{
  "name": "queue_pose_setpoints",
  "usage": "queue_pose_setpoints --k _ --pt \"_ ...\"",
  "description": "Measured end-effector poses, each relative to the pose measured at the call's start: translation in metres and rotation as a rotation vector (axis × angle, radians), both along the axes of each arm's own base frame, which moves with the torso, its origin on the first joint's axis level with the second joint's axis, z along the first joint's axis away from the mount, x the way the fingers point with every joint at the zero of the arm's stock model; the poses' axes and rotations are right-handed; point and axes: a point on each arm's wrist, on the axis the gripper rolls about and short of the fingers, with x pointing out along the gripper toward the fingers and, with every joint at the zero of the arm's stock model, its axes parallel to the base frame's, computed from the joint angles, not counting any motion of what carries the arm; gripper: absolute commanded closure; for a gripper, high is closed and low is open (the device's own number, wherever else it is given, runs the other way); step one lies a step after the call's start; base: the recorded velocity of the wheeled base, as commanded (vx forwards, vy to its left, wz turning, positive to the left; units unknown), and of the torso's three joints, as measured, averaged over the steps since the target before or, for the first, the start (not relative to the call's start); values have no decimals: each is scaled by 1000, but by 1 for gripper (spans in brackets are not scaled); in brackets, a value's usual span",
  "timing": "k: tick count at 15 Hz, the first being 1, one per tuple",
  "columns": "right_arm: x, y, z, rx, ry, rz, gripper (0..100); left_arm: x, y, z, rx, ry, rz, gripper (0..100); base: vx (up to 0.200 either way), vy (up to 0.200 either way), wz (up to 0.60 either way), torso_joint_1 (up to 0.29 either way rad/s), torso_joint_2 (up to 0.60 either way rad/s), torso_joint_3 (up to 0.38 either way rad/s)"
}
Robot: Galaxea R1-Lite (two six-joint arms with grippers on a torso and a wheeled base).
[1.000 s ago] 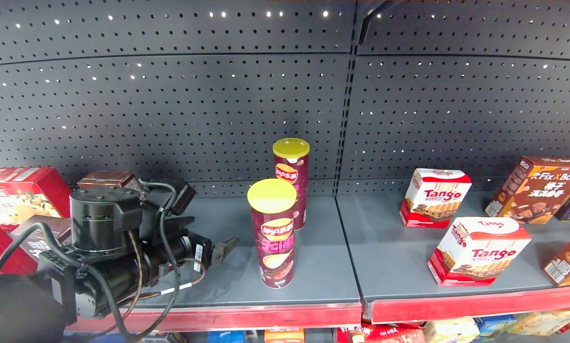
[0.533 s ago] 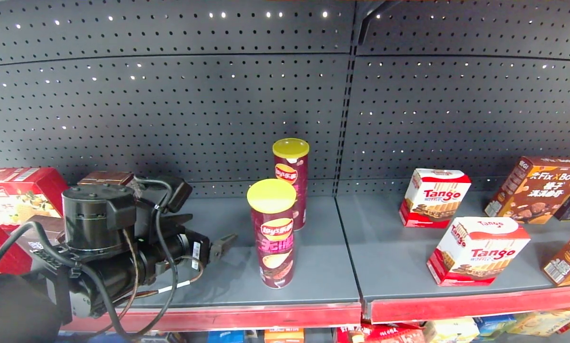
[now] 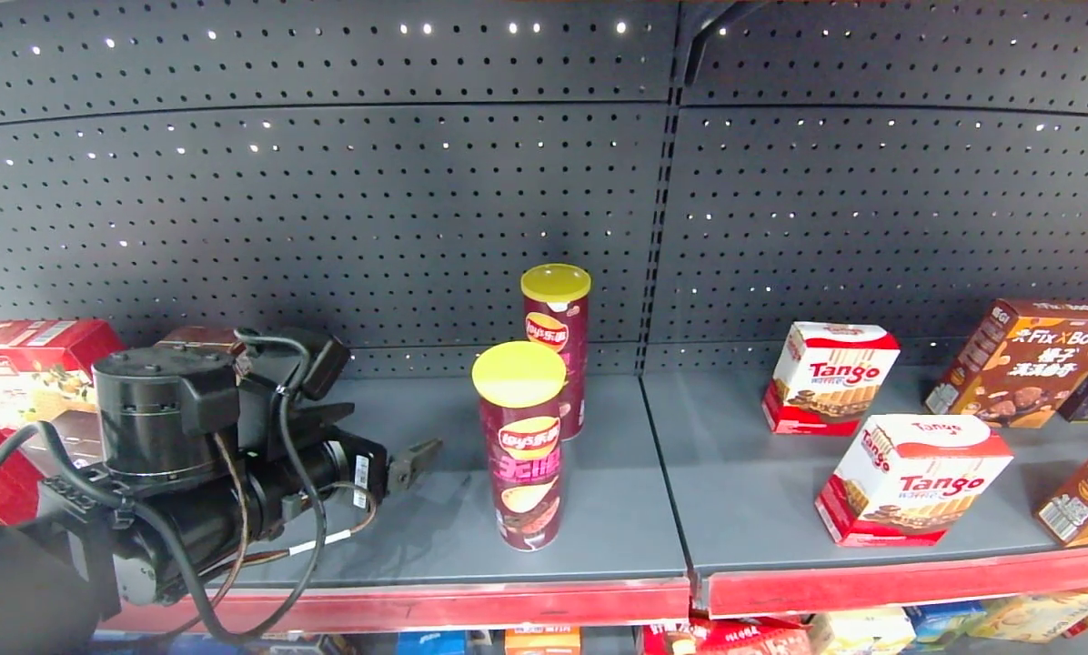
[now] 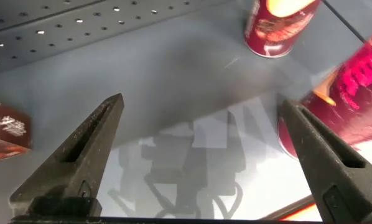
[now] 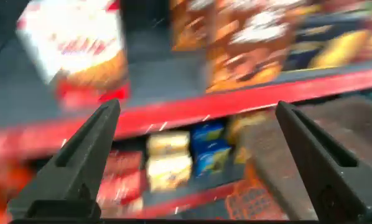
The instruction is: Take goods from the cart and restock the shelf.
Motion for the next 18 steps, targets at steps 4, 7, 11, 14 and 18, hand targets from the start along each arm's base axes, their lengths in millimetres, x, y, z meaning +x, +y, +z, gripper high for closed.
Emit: queue_pose_setpoints --k 4,7,11,14,18 --pt "2 4 -10 -25 54 195 0 1 2 2 -3 -7 6 0 0 0 0 0 0 0" --pt "2 3 -9 -30 50 162 0 1 3 3 -4 -10 12 0 0 0 0 0 0 0" --pt "2 4 -12 -1 73 182 0 0 9 6 -9 -20 30 0 0 0 0 0 0 0" --pt "2 4 -18 31 121 204 0 1 10 7 -11 -28 35 0 0 0 0 0 0 0" --pt "2 4 -17 53 117 202 0 -1 12 8 -12 -30 39 0 0 0 0 0 0 0"
